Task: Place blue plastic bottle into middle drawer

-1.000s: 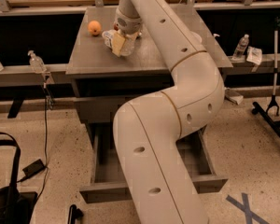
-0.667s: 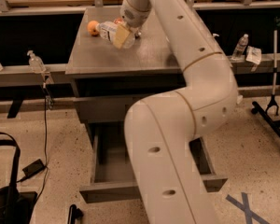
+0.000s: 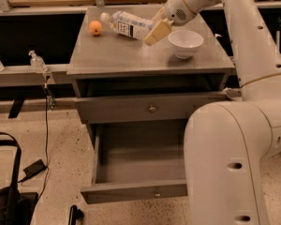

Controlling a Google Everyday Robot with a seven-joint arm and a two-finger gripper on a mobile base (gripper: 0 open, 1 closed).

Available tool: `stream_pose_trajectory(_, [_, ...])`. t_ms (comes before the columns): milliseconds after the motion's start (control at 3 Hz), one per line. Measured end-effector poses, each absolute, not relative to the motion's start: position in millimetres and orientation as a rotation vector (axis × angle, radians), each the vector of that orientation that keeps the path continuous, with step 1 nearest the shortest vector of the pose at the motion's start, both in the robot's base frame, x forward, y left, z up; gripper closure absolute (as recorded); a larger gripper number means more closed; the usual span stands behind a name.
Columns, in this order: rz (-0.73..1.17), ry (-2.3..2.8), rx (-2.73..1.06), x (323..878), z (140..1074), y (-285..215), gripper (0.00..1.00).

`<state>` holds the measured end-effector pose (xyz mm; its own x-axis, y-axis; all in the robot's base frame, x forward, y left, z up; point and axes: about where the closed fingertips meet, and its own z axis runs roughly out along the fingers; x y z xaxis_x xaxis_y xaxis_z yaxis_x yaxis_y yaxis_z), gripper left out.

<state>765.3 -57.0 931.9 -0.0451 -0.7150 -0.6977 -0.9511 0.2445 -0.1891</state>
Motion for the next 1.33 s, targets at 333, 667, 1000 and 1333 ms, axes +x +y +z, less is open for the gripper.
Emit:
stream_pose_trajectory(333, [0.434, 1.812, -1.53, 767, 927, -58, 1.0])
stream_pose_trajectory(667, [0.445, 1.783, -1.549, 759, 923, -62, 1.0])
stream_pose_trajectory(1000, [0.342, 1.561, -1.524, 713, 988, -90, 1.0])
stream_pose_trajectory(1333, [0.278, 1.356, -1.538, 656, 1028, -96, 1.0])
